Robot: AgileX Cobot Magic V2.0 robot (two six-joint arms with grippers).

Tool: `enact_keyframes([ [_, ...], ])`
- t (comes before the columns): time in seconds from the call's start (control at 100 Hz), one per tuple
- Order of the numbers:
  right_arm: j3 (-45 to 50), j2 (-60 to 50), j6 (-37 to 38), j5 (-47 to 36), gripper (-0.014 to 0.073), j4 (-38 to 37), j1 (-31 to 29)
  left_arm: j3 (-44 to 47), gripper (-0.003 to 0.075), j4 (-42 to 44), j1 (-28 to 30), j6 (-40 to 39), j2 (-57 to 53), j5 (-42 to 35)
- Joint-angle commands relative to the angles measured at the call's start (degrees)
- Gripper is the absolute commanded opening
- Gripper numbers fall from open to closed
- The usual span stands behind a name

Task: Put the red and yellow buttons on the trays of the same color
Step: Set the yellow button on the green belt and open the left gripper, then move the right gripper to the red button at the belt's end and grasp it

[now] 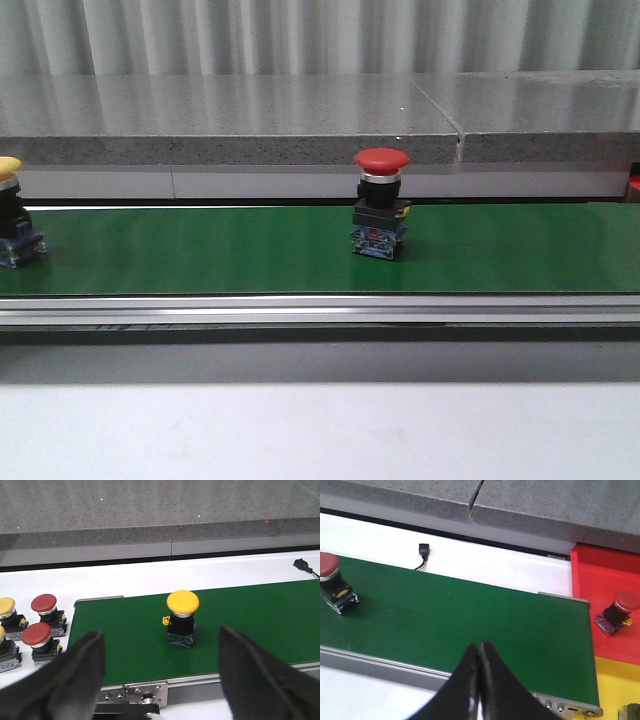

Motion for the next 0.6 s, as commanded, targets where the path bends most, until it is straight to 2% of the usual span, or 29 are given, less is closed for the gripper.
enact_keyframes([
  [0.0,-1.45,-0.06,-0.28,-4.66,-0.0067,-0.01,0.04,-0.37,0.0246,-0.73,-0.32,-0.17,-1.43,-4.93],
  [0.15,-1.45,-0.06,-0.28,-4.54,-0.0067,-0.01,0.04,0.0,-0.0022,-0.73,-0.32,-0.17,-1.82,-5.27],
  [0.28,-1.45,-0.06,-0.28,-4.26,-0.0061,0.05,0.04,0.0,-0.002,-0.73,-0.32,-0.17,-1.82,-5.74],
  [0.35,-1.45,-0.06,-0.28,-3.25,-0.002,0.05,0.04,0.0,-0.002,-0.73,-0.32,-0.17,-1.82,-5.74],
  [0.4,-1.45,-0.06,-0.28,-2.36,0.0046,0.05,0.04,0.0,-0.002,-0.73,-0.32,-0.17,-1.82,-5.74],
  [0.47,-1.45,-0.06,-0.28,-1.52,0.0192,0.05,0.04,0.0,-0.002,-0.73,-0.32,-0.17,-1.82,-5.74],
  [0.59,-1.45,-0.06,-0.28,-1.53,0.0512,0.1,0.04,0.0,-0.002,-0.73,-0.32,-0.17,-1.82,-5.74],
])
